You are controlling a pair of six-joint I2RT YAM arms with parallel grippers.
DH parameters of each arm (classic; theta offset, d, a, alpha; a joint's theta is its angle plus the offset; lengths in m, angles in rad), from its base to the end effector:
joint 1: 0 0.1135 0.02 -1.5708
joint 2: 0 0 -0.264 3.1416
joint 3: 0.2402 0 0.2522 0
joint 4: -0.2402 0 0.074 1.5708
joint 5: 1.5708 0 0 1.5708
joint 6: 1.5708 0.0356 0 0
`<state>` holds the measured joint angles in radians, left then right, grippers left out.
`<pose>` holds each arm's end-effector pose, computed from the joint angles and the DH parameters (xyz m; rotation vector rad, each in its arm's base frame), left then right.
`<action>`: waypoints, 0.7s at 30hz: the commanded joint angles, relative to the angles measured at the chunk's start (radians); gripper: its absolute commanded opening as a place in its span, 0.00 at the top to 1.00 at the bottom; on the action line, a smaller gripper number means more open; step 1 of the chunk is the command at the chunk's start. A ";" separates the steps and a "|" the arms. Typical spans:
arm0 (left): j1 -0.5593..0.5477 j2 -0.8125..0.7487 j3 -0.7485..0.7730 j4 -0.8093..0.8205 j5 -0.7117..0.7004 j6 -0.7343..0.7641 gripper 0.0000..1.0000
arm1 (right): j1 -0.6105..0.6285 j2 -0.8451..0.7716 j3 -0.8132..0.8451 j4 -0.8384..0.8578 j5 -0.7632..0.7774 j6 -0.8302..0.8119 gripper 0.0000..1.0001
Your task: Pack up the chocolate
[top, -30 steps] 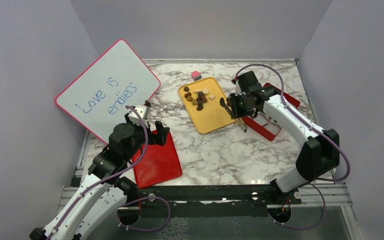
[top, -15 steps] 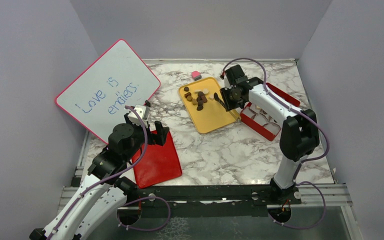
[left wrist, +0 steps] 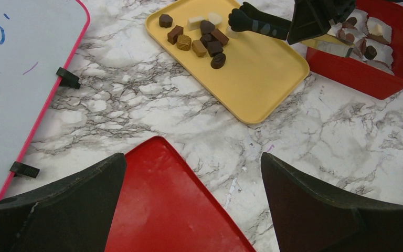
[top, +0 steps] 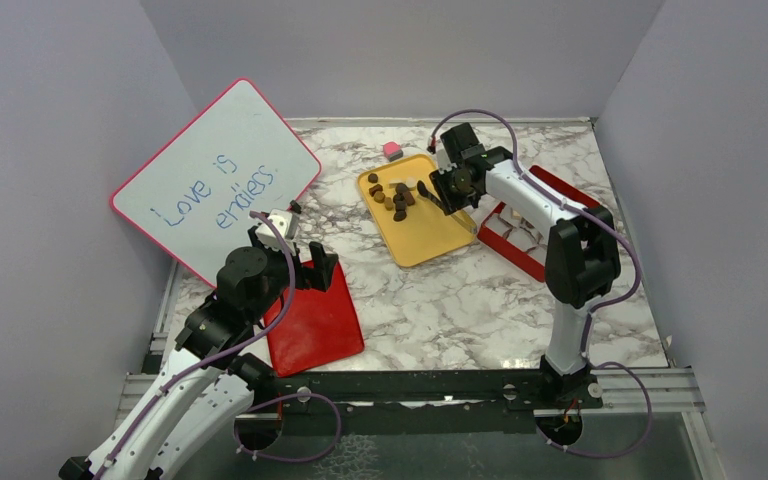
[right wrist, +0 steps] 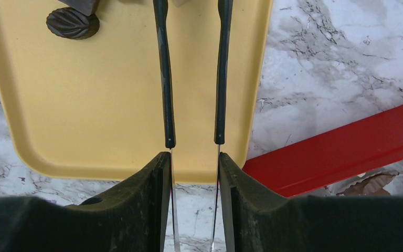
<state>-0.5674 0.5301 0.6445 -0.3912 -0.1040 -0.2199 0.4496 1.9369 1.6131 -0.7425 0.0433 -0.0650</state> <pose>0.1150 -0.0689 0.3047 0.2507 1.8534 -0.4517 0.3778 0.1806 0.2430 -0.6569 2.5543 0.0738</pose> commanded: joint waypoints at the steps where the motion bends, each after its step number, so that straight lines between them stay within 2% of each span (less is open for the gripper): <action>1: -0.005 -0.002 -0.006 0.018 -0.021 0.011 0.01 | -0.004 0.031 0.052 0.007 -0.038 -0.036 0.59; 14: -0.005 -0.005 -0.007 0.019 -0.025 0.011 0.01 | 0.001 0.054 0.030 0.000 -0.049 -0.057 0.59; 21: -0.005 -0.006 -0.007 0.019 -0.023 0.011 0.01 | 0.013 0.074 0.047 -0.015 0.023 -0.059 0.62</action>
<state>-0.5674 0.5304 0.6445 -0.3912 -0.1062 -0.2192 0.4526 1.9873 1.6341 -0.7429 0.0193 -0.1078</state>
